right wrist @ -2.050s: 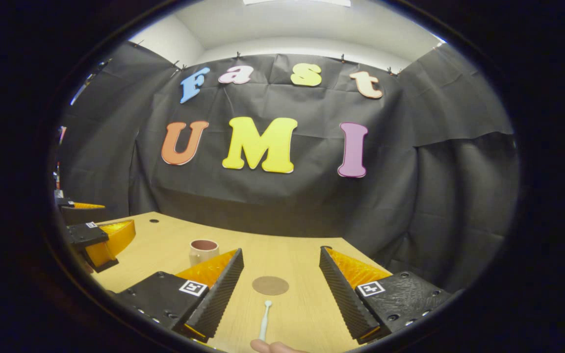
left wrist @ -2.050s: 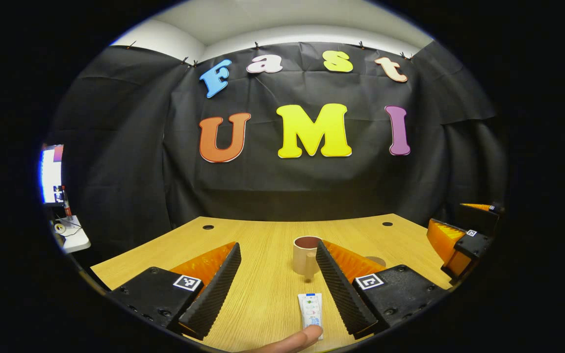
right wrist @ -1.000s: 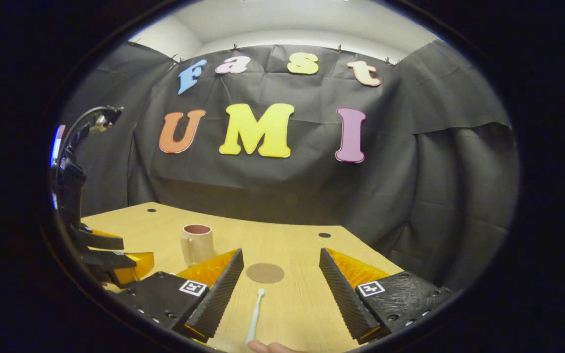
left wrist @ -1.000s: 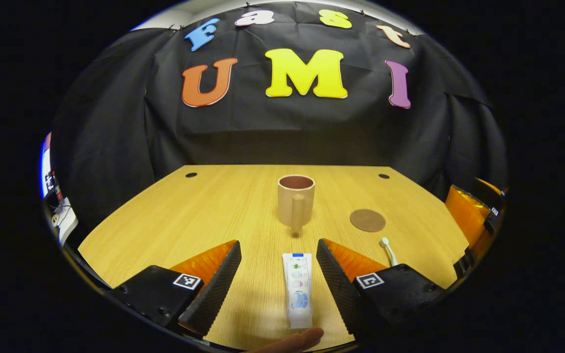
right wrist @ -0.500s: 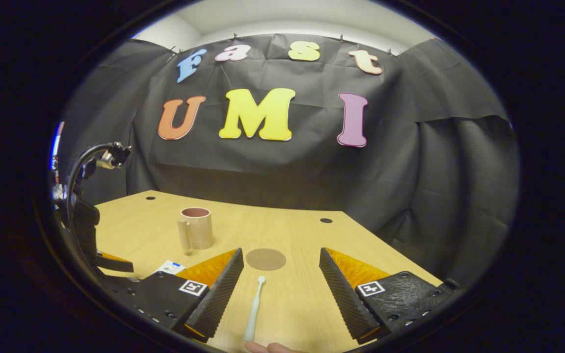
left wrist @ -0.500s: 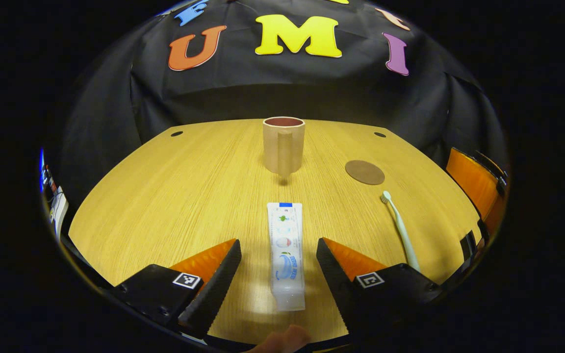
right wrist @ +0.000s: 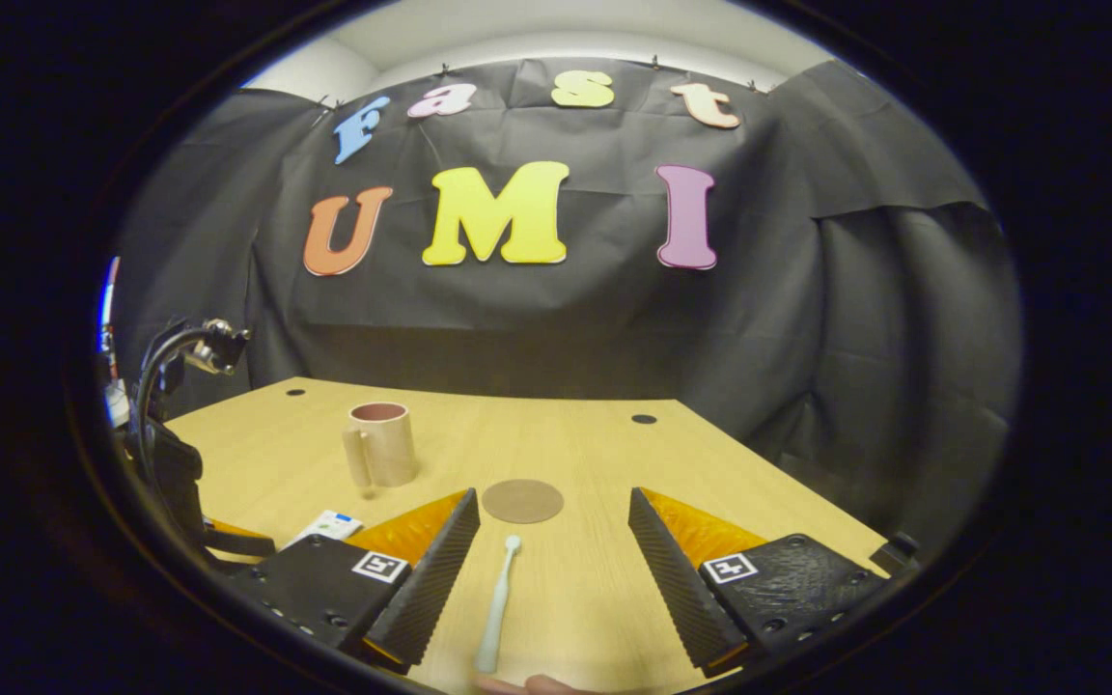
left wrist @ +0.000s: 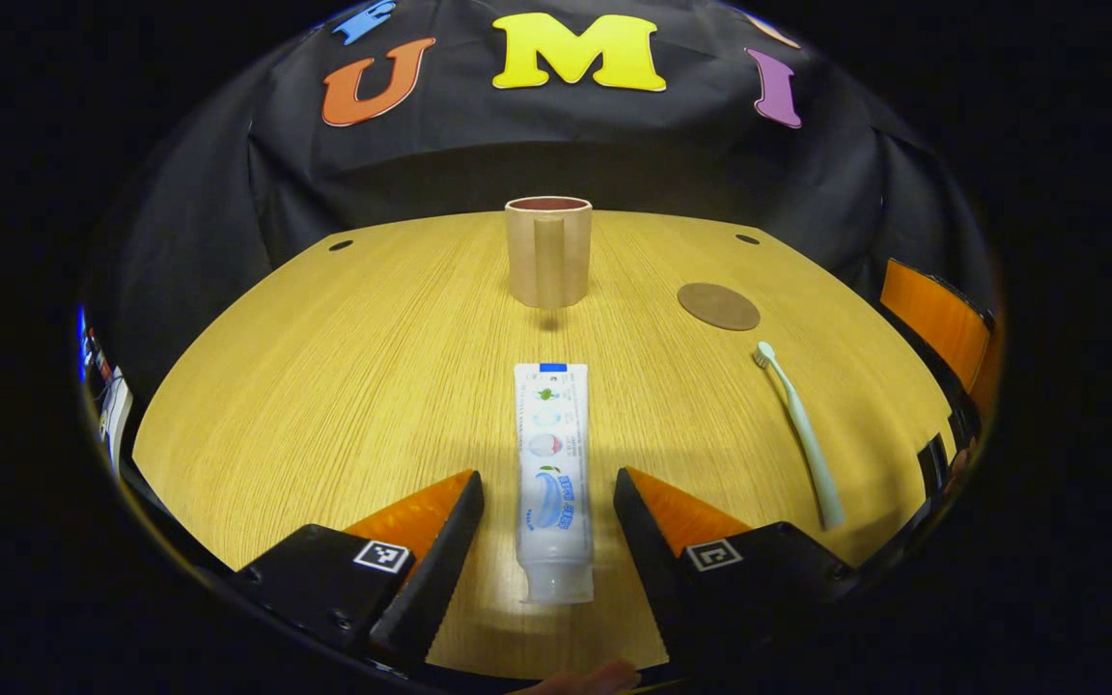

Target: Put the toothbrush and toothpaste on the desktop into the cup, then pick up the cup and place it on the coaster on the desktop.

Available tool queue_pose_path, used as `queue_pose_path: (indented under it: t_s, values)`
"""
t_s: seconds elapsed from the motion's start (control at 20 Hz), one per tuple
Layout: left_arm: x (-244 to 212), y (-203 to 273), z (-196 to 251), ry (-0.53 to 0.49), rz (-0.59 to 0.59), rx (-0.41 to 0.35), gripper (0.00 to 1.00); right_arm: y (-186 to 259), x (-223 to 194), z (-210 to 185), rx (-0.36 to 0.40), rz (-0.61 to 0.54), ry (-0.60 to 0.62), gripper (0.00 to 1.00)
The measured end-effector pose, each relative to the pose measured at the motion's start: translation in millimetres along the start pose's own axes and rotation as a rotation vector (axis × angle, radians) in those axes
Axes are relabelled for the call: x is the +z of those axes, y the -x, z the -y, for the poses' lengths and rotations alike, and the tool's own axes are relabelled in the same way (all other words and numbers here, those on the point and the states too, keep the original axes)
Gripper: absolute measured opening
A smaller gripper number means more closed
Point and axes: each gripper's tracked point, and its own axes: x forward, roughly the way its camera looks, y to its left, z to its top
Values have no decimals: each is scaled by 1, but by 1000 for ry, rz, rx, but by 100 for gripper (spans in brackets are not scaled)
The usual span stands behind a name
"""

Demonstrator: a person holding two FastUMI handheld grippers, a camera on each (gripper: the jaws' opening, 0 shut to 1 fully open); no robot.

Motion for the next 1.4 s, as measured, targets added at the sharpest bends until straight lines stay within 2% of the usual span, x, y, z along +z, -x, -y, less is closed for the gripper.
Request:
queue_pose_path:
  t_s: [0.15, 0.25, 0.35, 0.55, 0.7, 0.95, 1.0, 1.1, 1.15, 1.2, 1.25, 1.4]
  values:
    - [0, 0, -3, -9, 12, -10, 84, -8, -6, 2, -9, -28, 4, 95]
    - [1, 0, -2, -24, 19, -25, 61, -12, -9, 2, -15, -46, 14, 95]
    - [1, 1, -1, -21, 20, -37, 45, -17, -13, -4, -13, -72, 18, 95]
    - [4, 3, 1, 16, 21, -50, 38, -28, -30, -25, 34, -158, 7, 95]
    - [18, 12, 6, 56, 68, -124, 38, -37, -50, -35, 43, -235, 16, 94]
    - [55, 33, -16, 21, 228, -36, 37, -51, -79, -39, 27, -366, 54, 93]
    - [62, 37, -16, 20, 259, -32, 37, -52, -86, -41, 32, -388, 49, 96]
    - [72, 43, -19, 33, 313, -23, 37, -53, -97, -37, 20, -434, 39, 90]
    - [76, 48, -20, 41, 335, -23, 42, -53, -101, -36, 20, -456, 31, 88]
    - [78, 52, -20, 47, 352, -27, 37, -54, -104, -37, 22, -474, 20, 92]
    - [82, 57, -21, 51, 370, -28, 37, -56, -108, -39, 30, -491, 11, 87]
    - [89, 64, -21, 57, 408, -36, 38, -56, -117, -44, 60, -535, -35, 83]
